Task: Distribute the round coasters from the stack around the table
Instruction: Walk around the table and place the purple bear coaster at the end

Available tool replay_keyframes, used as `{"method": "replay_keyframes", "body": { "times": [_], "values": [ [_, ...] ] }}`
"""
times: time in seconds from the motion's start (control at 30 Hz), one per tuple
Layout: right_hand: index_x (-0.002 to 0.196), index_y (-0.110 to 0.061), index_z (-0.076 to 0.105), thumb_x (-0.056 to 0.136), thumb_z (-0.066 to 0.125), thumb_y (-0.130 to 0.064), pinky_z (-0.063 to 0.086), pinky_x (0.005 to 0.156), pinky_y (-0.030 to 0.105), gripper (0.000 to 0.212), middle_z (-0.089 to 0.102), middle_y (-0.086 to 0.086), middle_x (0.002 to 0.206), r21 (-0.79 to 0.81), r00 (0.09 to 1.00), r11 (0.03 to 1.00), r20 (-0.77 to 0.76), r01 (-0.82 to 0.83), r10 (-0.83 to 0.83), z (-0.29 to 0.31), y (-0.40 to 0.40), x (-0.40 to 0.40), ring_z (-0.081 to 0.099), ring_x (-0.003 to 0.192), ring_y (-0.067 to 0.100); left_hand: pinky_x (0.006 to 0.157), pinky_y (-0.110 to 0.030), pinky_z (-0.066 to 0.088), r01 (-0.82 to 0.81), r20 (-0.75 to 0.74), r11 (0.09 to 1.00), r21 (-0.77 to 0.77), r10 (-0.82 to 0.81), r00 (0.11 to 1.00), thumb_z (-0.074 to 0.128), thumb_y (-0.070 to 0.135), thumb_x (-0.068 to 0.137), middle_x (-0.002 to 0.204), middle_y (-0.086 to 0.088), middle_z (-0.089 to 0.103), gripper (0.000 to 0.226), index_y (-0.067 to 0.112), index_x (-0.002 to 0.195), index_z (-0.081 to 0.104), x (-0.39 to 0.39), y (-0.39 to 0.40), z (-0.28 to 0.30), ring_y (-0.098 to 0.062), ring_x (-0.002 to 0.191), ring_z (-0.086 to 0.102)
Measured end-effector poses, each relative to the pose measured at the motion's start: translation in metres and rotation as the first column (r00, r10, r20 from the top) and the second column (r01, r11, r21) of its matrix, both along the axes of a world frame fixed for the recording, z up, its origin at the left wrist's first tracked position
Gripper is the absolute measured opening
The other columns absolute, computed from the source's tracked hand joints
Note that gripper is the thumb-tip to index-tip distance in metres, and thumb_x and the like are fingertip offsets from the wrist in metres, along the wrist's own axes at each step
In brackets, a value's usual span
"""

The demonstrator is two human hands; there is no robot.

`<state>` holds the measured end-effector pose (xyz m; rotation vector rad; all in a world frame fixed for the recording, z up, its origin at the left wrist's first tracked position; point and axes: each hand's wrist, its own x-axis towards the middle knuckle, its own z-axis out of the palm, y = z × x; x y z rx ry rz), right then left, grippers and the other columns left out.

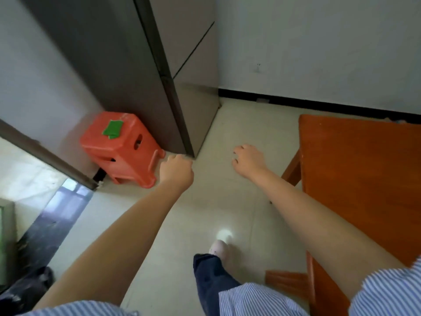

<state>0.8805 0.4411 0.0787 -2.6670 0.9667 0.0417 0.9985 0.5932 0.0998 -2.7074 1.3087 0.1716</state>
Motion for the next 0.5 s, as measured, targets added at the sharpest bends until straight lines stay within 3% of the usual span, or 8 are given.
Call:
{"method": "replay_keyframes", "body": {
  "times": [0.23,0.5],
  "values": [
    [0.123,-0.003,0.053,0.09,0.046,-0.019,0.044,0.096,0.039,0.037,0.054,0.021,0.126,-0.013,0.987,0.992,0.102,0.129,-0.127,0.028,-0.086,0.06,0.051,0.116,0.036,0.088,-0.044,0.043,0.169,0.056,0.986,0.018,-0.169,0.984,0.043,0.019,0.088,0.116,-0.017,0.055,0.029,0.006,0.11,0.057,0.077,-0.123,0.033,-0.036,0.112,0.047],
    [0.116,-0.002,0.058,0.092,0.045,-0.02,0.046,0.09,0.038,0.033,0.058,0.018,0.121,-0.04,0.894,0.897,0.116,0.439,-0.432,0.034,-0.196,0.0,0.054,0.111,0.034,0.084,-0.042,0.046,0.512,0.009,0.859,0.006,-0.512,0.859,0.041,0.013,0.089,0.113,-0.025,0.057,0.026,0.0,0.103,0.058,0.052,-0.286,0.036,-0.039,0.107,0.052]
  ]
}}
